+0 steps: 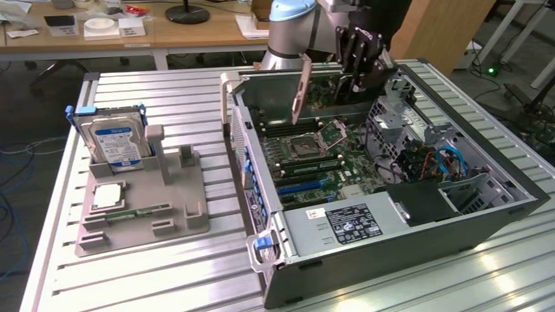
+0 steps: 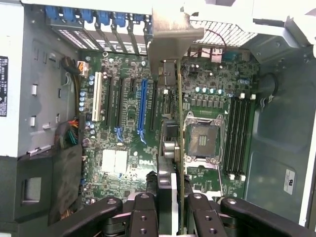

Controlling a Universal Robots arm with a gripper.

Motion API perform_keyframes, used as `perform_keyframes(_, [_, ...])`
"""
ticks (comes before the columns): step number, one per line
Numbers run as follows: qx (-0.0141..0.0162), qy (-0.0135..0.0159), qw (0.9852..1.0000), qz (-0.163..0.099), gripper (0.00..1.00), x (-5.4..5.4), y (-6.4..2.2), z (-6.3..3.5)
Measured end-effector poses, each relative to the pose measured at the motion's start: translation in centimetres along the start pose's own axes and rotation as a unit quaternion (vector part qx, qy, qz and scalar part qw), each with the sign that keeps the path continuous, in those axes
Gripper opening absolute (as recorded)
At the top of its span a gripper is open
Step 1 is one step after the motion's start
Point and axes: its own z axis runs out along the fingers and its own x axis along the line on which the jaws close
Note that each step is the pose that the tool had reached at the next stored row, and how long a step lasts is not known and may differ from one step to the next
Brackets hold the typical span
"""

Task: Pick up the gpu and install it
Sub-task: 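Insert the gpu into the slot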

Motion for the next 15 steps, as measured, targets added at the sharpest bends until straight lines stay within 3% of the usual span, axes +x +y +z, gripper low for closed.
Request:
perform_keyframes(2, [0.0009, 0.0001, 1.0000, 0.007, 0.28, 0.0, 0.00, 0.23])
perform_keyframes(6, [0.0072, 0.0004, 0.9999, 0.014, 0.28, -0.1, 0.05, 0.59])
perform_keyframes(10, [0.0079, -0.0011, 0.9998, 0.017, 0.28, 0.2, 0.07, 1.42])
perform_keyframes(15, [0.0085, -0.0080, 0.9997, 0.020, 0.28, 0.2, 0.06, 2.01])
